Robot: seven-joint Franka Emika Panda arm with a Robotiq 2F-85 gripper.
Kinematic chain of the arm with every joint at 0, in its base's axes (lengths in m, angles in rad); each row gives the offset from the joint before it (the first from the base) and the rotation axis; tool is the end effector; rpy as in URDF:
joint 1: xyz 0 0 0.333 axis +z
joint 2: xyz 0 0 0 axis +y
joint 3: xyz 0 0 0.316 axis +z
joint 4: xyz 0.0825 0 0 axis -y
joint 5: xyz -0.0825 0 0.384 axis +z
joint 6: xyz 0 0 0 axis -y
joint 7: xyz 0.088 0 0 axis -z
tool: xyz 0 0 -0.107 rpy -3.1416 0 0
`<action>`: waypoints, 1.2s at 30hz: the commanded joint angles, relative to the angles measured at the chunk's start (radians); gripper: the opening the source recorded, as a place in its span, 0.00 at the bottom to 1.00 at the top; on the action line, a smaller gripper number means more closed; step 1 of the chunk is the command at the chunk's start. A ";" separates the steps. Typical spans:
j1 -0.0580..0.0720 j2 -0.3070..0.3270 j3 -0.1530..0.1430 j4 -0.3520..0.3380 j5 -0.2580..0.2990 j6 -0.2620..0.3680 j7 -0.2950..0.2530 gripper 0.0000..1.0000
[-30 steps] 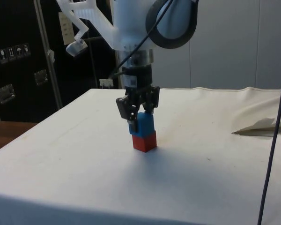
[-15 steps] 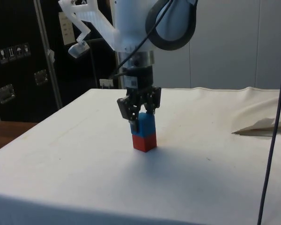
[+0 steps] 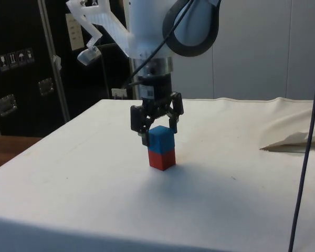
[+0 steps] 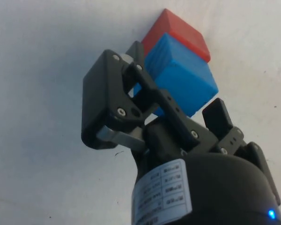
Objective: Stack the two cubes.
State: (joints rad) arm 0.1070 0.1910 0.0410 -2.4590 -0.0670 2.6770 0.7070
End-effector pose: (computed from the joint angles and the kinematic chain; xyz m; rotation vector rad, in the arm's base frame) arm 0.4801 0.0742 0.2235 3.0340 -0.7753 0.0540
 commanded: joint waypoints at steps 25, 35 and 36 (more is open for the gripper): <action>-0.004 -0.103 -0.010 0.080 0.008 -0.172 -0.074 1.00; -0.008 -0.107 -0.021 0.112 0.013 -0.195 -0.158 1.00; -0.008 -0.107 -0.022 0.114 0.013 -0.196 -0.166 1.00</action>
State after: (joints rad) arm 0.1000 0.0870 0.0160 -2.3460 -0.0670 2.4890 0.5550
